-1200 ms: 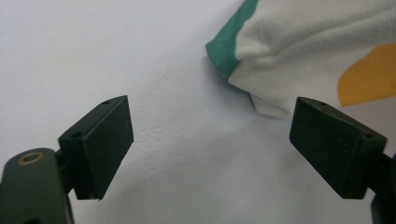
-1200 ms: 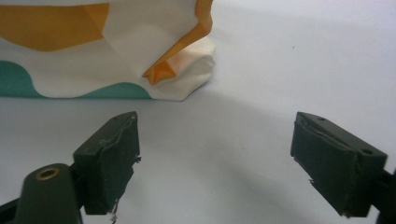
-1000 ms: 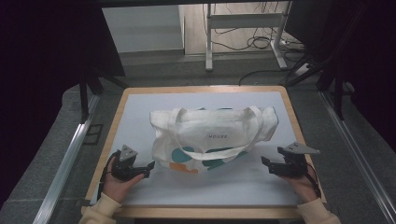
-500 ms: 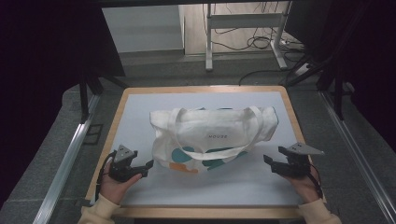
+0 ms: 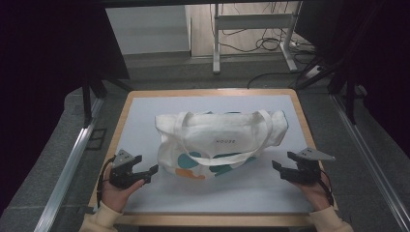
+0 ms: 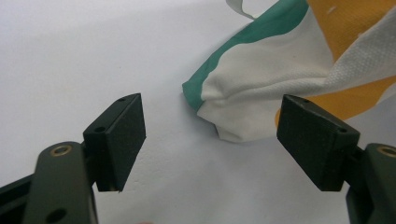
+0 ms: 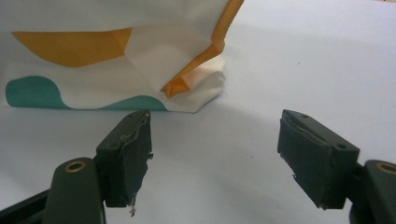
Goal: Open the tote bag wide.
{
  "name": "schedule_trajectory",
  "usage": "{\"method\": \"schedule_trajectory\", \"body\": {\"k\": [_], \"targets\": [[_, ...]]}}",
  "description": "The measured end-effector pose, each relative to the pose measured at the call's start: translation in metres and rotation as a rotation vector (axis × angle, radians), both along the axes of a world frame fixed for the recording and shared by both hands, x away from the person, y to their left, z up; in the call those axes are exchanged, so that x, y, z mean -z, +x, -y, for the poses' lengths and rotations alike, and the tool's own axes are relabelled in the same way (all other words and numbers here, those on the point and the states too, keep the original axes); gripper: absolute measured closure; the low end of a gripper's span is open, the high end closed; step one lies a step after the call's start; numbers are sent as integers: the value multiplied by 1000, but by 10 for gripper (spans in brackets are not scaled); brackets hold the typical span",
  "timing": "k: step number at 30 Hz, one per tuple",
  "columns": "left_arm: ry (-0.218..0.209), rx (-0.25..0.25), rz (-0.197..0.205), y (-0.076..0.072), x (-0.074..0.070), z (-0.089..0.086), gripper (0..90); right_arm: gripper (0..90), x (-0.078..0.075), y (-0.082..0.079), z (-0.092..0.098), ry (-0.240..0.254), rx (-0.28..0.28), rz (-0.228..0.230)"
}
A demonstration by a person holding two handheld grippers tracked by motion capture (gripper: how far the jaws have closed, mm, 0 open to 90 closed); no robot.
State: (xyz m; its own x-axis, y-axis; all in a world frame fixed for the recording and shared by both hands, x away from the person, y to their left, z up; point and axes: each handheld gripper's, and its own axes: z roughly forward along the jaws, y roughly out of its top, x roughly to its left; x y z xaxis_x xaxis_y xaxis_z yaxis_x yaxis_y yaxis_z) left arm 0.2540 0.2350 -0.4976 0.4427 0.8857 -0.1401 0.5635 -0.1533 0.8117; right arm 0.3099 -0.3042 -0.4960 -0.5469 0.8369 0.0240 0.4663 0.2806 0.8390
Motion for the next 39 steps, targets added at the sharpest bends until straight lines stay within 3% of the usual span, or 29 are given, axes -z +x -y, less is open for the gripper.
{"method": "schedule_trajectory", "body": {"k": [6,14,16,24,34,39], "targets": [[-17,-3,7,-1,-7,0,200,261,0,0,1,-5,2,-2],[-7,7,10,-3,-16,-3,148,262,0,0,0,-9,3,-8],[-24,6,16,-5,-18,-6,145,263,0,0,0,-8,4,-7],[-67,38,88,-19,-46,-8,139,265,-2,0,-1,-7,-1,-5],[-79,88,104,-14,-63,7,140,266,-25,0,3,28,-15,37],[-76,111,132,-13,-75,15,150,262,-37,4,6,54,-31,61]]}}
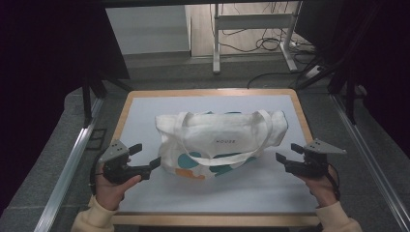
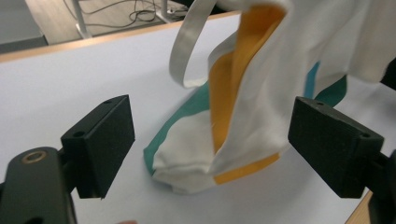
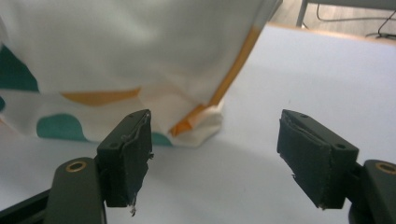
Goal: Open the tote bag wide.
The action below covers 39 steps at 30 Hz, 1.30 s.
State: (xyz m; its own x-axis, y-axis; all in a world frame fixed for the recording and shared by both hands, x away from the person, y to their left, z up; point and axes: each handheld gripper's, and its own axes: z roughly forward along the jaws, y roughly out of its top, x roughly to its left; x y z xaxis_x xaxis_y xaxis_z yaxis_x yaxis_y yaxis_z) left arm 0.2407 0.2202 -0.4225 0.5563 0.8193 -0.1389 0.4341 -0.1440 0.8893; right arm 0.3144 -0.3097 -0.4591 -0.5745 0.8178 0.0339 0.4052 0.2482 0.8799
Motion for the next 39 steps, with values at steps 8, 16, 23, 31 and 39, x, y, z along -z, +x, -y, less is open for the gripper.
{"method": "schedule_trajectory", "body": {"k": [8,16,23,31,39], "targets": [[-6,13,7,7,-8,7,164,249,-22,10,5,14,-3,33],[-6,27,12,14,-12,14,195,234,-40,26,8,34,-23,36],[-7,49,1,21,-11,20,241,222,-40,41,3,42,-45,2],[-1,75,-5,27,-10,25,326,233,-36,50,-4,66,-75,-37],[7,83,8,29,-8,28,521,466,-36,52,-13,66,-94,-21]]}}
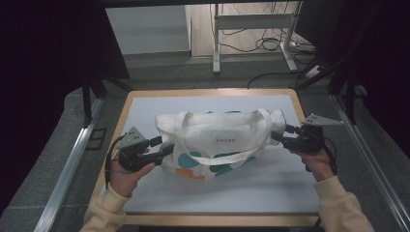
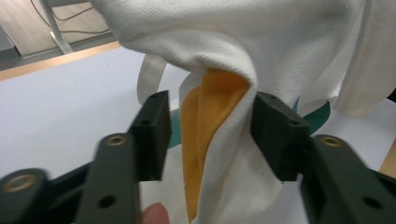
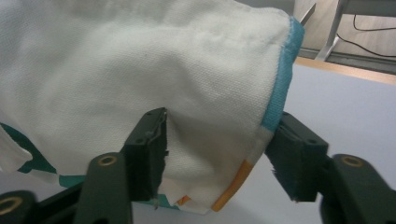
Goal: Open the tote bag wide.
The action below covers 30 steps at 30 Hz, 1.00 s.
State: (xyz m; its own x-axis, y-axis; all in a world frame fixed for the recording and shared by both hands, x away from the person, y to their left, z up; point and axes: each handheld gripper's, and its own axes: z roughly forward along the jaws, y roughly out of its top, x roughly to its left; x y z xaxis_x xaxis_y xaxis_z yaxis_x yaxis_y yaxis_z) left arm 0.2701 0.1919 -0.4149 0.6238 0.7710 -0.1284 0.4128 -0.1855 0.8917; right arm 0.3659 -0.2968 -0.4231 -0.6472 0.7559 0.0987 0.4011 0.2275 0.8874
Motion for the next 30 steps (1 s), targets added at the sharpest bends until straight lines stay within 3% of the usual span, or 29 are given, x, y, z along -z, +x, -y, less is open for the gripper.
{"method": "schedule_trajectory", "body": {"k": [5,12,24,30], "targets": [[-5,12,12,0,0,1,670,679,-1,-1,-1,-25,29,28],[11,21,29,-2,1,3,769,822,0,-5,-3,-47,34,52],[10,26,46,-7,3,-5,836,856,-11,-25,-8,-43,30,146],[10,29,38,-12,10,-10,844,857,-6,-37,-8,-32,20,161]]}}
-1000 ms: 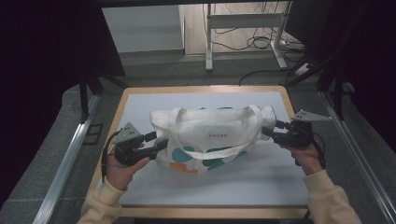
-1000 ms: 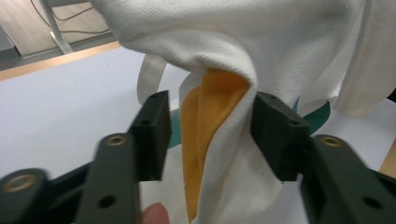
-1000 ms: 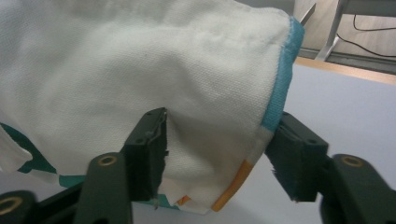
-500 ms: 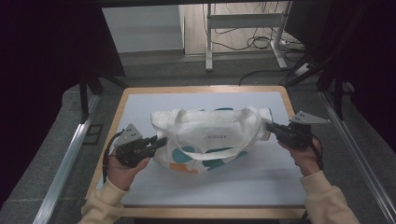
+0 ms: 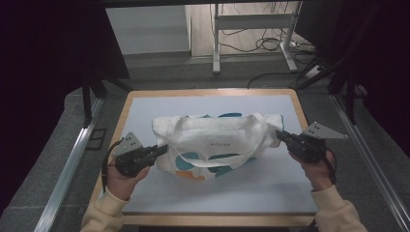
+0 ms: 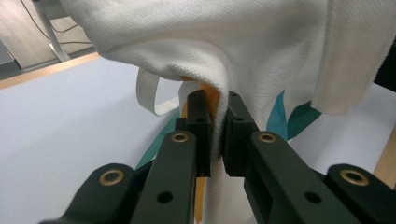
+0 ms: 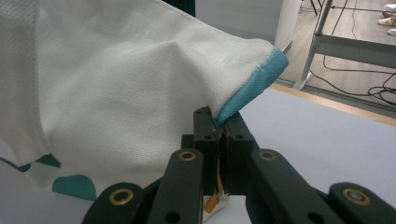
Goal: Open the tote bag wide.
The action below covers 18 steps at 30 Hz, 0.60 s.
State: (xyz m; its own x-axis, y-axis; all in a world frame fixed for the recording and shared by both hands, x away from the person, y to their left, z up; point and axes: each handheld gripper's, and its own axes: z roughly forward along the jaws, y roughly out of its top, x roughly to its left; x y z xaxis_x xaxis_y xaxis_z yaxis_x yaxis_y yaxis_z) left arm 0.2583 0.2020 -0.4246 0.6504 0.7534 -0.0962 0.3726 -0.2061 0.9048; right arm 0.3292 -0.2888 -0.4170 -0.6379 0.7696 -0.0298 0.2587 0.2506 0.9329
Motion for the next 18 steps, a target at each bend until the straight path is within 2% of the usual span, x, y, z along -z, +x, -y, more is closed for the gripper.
{"method": "schedule_trajectory", "body": {"k": [8,18], "targets": [[7,-2,-3,-6,7,-1,857,858,3,-9,-1,-1,-15,15],[18,0,-20,-13,21,-2,865,861,13,-16,-4,-21,-41,4]]}}
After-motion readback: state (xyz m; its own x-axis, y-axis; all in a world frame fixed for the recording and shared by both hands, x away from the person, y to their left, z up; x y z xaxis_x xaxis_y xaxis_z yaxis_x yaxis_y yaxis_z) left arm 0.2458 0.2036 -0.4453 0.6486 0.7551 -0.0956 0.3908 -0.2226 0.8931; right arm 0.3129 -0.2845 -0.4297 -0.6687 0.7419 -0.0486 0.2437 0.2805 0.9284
